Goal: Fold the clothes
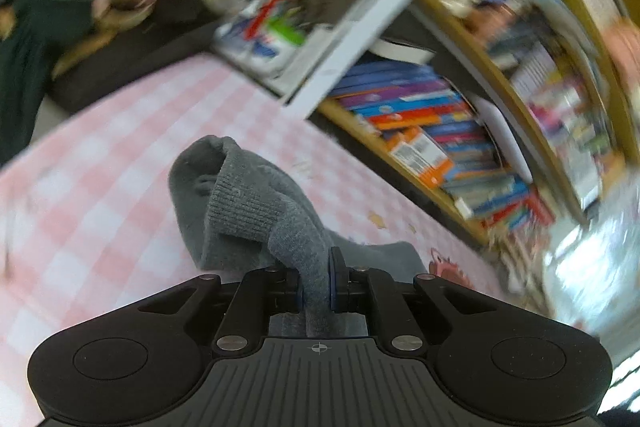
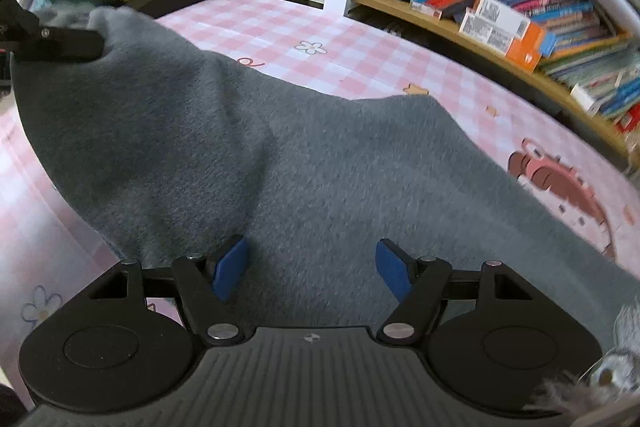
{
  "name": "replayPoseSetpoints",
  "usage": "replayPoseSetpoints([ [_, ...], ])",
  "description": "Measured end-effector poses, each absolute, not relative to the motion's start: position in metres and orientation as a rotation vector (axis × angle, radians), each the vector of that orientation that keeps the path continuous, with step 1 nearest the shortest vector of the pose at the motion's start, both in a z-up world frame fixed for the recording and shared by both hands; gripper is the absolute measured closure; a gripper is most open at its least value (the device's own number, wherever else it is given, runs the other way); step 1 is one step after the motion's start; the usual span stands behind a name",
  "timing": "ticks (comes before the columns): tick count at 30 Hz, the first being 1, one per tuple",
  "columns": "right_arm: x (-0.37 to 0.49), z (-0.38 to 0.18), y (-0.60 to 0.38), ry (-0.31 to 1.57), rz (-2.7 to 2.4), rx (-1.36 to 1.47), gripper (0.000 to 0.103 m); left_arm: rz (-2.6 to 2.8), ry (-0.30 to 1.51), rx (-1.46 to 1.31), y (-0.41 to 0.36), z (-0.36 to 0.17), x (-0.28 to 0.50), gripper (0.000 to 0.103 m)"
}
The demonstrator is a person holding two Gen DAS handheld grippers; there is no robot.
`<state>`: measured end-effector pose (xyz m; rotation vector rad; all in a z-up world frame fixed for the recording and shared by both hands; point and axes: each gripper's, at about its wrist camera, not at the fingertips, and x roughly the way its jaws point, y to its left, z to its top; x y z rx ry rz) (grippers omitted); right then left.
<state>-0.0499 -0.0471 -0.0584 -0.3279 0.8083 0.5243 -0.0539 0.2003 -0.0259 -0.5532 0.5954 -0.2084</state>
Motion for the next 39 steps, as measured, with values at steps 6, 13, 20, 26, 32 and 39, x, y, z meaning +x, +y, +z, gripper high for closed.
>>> replayPoseSetpoints([
  [6,-0.045,-0.058,-0.067,0.832,0.599,-0.257,0.022,-0.265,0.549,-0.231,0.141,0.006,-0.059,0.093],
  [13,-0.044,-0.046,-0.124,0.826,0.594,-0.119,0.018,-0.289,0.546,-0.004,0.086,0.018,-0.062,0.093],
  [20,-0.028,-0.038,-0.210,0.826,0.450,0.191,0.018,-0.324,0.567,0.074,0.044,0.022,-0.058,0.093],
  [26,-0.022,-0.041,-0.257,0.855,0.424,0.374,0.018,-0.393,0.662,0.093,0.001,0.006,-0.055,0.078],
  [32,-0.013,-0.052,-0.275,0.911,0.390,0.453,0.021,-0.575,0.854,0.115,-0.037,-0.023,-0.061,0.054],
  [39,-0.006,-0.054,-0.273,0.924,0.428,0.499,0.021,-0.448,0.744,0.002,-0.008,0.000,-0.068,0.049],
])
